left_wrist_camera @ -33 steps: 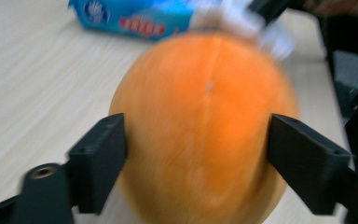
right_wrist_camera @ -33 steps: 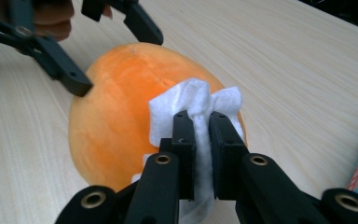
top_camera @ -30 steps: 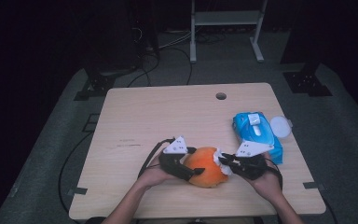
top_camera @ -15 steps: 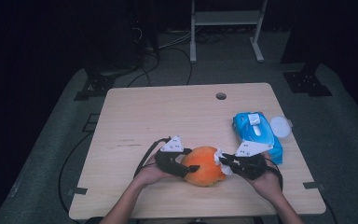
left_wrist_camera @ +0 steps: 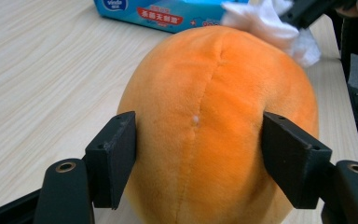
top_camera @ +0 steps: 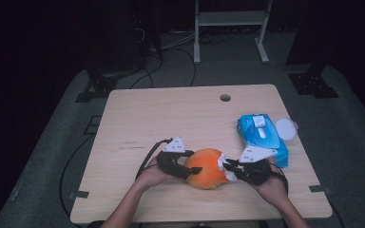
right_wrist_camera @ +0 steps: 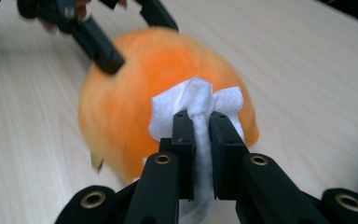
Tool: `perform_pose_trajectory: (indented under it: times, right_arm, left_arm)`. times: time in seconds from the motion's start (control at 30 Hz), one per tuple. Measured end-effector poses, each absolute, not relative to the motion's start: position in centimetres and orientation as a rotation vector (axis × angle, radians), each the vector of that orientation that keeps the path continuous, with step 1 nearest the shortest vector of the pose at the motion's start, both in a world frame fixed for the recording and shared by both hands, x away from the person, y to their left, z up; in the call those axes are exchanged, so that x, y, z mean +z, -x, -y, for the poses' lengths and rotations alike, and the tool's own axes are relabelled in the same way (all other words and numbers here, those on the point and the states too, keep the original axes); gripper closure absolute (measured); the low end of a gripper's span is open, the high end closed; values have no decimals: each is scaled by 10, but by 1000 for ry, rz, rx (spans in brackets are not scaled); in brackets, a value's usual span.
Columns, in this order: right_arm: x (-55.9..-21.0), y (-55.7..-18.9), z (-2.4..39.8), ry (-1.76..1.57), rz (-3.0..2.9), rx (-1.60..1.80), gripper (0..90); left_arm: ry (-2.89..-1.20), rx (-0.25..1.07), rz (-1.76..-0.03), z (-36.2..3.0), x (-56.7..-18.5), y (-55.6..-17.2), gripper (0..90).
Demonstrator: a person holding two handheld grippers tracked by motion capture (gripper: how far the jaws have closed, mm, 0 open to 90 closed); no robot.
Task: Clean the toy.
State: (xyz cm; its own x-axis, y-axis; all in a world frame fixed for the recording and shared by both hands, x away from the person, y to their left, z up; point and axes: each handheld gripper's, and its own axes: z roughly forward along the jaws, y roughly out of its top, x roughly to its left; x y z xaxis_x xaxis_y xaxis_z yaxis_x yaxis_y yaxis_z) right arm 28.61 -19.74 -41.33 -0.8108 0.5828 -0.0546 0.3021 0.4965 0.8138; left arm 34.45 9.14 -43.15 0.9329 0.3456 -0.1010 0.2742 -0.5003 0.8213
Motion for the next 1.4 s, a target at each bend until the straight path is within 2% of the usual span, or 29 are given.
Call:
perform_pose_trajectory:
  times: [0.17,0.47,0.8,0.9,1.03,1.2,1.23,1.4]
  right_arm:
    - [-415,-281,198,-727,-2459,1221,810]
    - [-417,-299,201,-819,-2424,1245,810]
    - [-416,-284,201,-736,-2533,1296,810]
    - [-411,-290,190,-745,-2478,1304,809]
    - [-416,-304,199,-839,-2430,1305,809]
    - [-425,-306,210,-899,-2449,1234,812]
    - [-424,-302,210,-875,-2466,1220,812]
    - [-414,-295,201,-826,-2440,1284,811]
  left_arm:
    - [-2126,89,-439,-92,-433,-346,297]
    - [-2085,77,-487,-94,-437,-350,310]
    - [-2073,69,-511,-96,-438,-350,312]
    - [-2082,75,-471,-90,-439,-345,333]
    - [-2079,62,-473,-91,-440,-347,337]
    - [-2073,67,-468,-90,-439,-347,308]
    - [-2067,69,-472,-88,-439,-346,277]
    - [-2084,94,-433,-82,-437,-339,278]
